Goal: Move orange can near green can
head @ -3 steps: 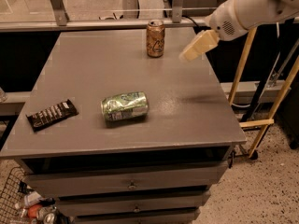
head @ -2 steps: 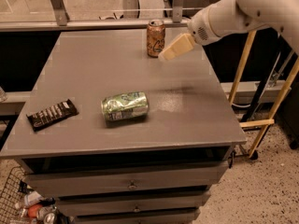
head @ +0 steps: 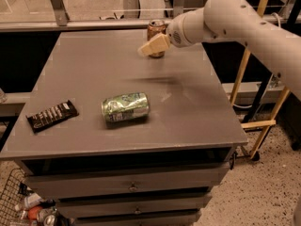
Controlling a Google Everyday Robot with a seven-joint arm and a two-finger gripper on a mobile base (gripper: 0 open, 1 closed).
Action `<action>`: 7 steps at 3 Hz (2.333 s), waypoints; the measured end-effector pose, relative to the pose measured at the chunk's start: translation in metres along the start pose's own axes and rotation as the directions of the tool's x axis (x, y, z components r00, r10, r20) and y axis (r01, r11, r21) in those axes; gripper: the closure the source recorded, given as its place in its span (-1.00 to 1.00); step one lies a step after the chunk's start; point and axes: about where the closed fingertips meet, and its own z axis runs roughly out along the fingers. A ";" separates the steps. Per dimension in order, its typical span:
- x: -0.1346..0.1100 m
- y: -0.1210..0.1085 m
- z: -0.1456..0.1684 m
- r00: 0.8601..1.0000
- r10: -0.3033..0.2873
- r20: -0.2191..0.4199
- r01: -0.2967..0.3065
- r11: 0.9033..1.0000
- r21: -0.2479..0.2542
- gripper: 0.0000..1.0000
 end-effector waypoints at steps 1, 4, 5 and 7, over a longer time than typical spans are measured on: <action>-0.008 -0.009 0.023 0.999 0.030 0.042 -0.033 0.997 0.075 -1.00; -0.019 -0.042 0.065 0.991 0.078 0.108 -0.099 0.975 0.200 0.00; -0.026 -0.043 0.052 0.989 0.067 0.129 -0.090 0.980 0.180 0.45; -0.047 0.012 -0.022 0.986 -0.053 0.160 0.054 0.999 -0.001 1.00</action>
Offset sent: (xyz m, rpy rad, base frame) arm 0.0760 0.0122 -0.0065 0.0888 -0.1267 -0.2358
